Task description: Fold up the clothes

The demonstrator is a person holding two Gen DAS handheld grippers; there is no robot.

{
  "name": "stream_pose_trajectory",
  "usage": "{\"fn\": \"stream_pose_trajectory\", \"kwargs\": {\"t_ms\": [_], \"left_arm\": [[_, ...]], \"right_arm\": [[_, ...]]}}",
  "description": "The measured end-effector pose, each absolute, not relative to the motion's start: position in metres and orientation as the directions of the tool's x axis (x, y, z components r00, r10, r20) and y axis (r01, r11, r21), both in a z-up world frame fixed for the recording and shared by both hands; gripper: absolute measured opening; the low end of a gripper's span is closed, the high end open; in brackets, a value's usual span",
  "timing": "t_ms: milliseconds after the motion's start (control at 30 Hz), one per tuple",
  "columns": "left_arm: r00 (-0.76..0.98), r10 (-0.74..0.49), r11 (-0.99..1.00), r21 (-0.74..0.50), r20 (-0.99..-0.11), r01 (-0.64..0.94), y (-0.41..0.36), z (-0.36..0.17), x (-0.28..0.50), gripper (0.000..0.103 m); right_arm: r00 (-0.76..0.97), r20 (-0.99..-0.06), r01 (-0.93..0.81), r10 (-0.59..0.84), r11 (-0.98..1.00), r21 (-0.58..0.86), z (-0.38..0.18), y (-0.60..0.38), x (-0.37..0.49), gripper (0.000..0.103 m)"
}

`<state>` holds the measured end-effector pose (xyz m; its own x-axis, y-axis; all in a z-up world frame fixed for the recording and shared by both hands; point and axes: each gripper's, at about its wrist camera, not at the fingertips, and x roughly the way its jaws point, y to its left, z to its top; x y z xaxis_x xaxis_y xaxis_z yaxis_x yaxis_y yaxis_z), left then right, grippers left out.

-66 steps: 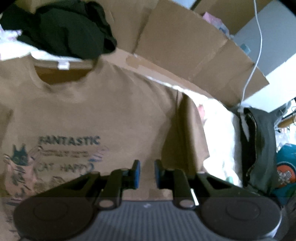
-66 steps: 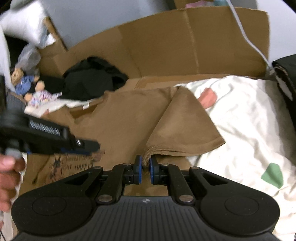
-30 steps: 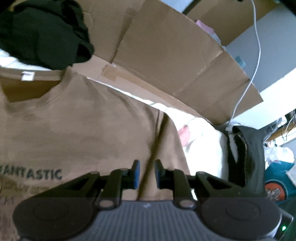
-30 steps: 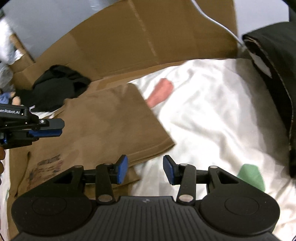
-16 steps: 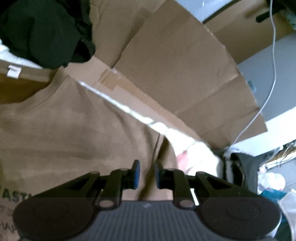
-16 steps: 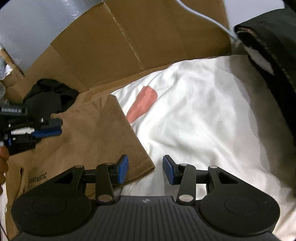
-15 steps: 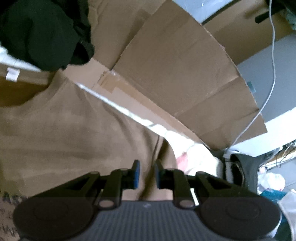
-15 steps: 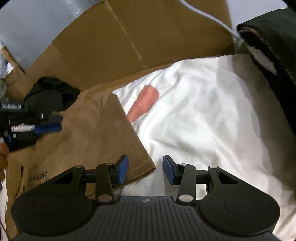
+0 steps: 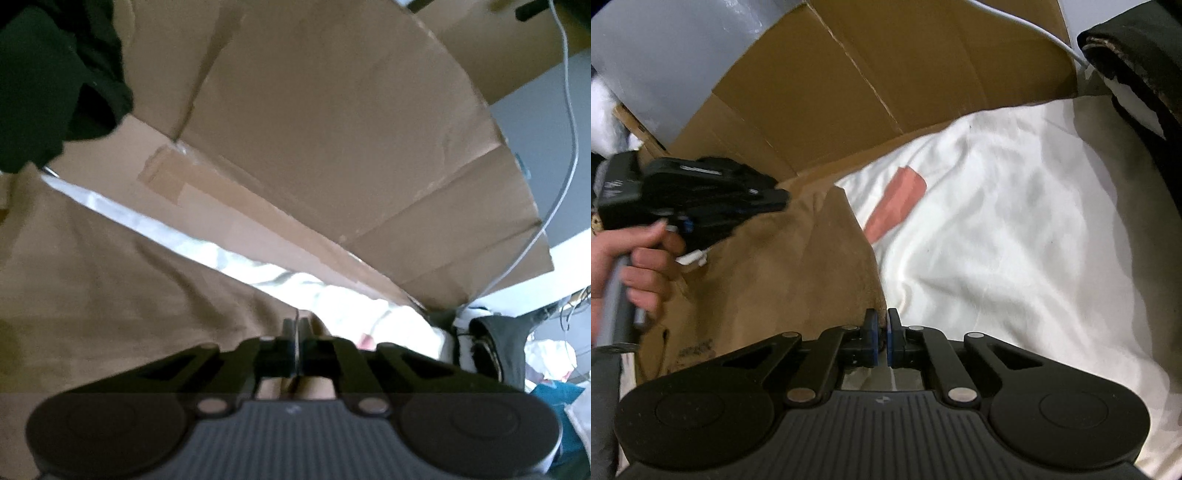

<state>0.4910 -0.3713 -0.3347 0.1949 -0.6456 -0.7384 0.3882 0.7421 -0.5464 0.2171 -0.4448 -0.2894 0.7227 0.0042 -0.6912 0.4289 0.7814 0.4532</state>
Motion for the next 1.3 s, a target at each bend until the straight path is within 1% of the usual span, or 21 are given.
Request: {"fn": "stream_pose_trajectory", "kwargs": {"t_ms": [133,300,400,533,667,867,967,1033,1067,1133,1167,1200,1300], "left_arm": [[0.213,-0.610,0.765,-0.497,-0.763,0.411,-0.381,-0.345,0.495,0.002],[0.207,-0.605,0.768,-0.495,-0.769,0.407,-0.386,-0.357,0.498,0.002],[0.216,-0.578,0.786,-0.465,-0.787,0.407,-0.390,-0.361,0.496,0.002],[0.226,-0.577,0.795,-0.476,-0.784,0.376,-0.393,-0.365,0.501,0.001],[0.228,-0.586,0.794,-0.494,-0.778,0.356,-0.392,-0.370,0.505,0.001],[0.202,-0.621,0.769,-0.540,-0.757,0.341,-0.384,-0.378,0.509,0.003],[0.205,-0.622,0.766,-0.532,-0.756,0.362,-0.384,-0.378,0.506,0.003],[0.205,-0.612,0.770,-0.518,-0.764,0.372,-0.385,-0.376,0.505,0.003],[0.208,-0.608,0.771,-0.508,-0.766,0.385,-0.385,-0.370,0.505,0.001],[0.225,-0.634,0.741,-0.497,-0.740,0.452,-0.381,-0.355,0.502,0.002],[0.221,-0.661,0.705,-0.491,-0.717,0.512,-0.375,-0.341,0.501,0.003],[0.209,-0.672,0.689,-0.494,-0.711,0.531,-0.368,-0.333,0.503,0.003],[0.201,-0.659,0.692,-0.479,-0.725,0.539,-0.337,-0.309,0.508,0.004]], "right_arm": [[0.728,-0.685,0.392,0.036,0.798,0.458,-0.291,-0.449,0.220,0.004],[0.759,-0.647,0.352,0.073,0.789,0.503,-0.289,-0.449,0.220,0.003],[0.769,-0.633,0.344,0.086,0.779,0.524,-0.288,-0.449,0.220,0.003],[0.786,-0.611,0.322,0.097,0.779,0.539,-0.280,-0.448,0.220,0.003],[0.784,-0.611,0.317,0.107,0.778,0.542,-0.274,-0.446,0.224,0.003],[0.796,-0.591,0.281,0.133,0.783,0.554,-0.259,-0.435,0.233,0.003],[0.807,-0.572,0.250,0.145,0.793,0.555,-0.247,-0.426,0.244,0.003],[0.809,-0.567,0.239,0.156,0.794,0.559,-0.240,-0.418,0.254,0.003],[0.808,-0.567,0.239,0.156,0.794,0.558,-0.240,-0.418,0.255,0.003],[0.802,-0.576,0.230,0.159,0.808,0.543,-0.233,-0.408,0.265,0.003],[0.798,-0.581,0.223,0.161,0.816,0.534,-0.230,-0.403,0.270,0.003],[0.795,-0.585,0.216,0.162,0.826,0.521,-0.227,-0.398,0.273,0.003],[0.788,-0.593,0.202,0.165,0.841,0.502,-0.222,-0.386,0.280,0.003]]}}
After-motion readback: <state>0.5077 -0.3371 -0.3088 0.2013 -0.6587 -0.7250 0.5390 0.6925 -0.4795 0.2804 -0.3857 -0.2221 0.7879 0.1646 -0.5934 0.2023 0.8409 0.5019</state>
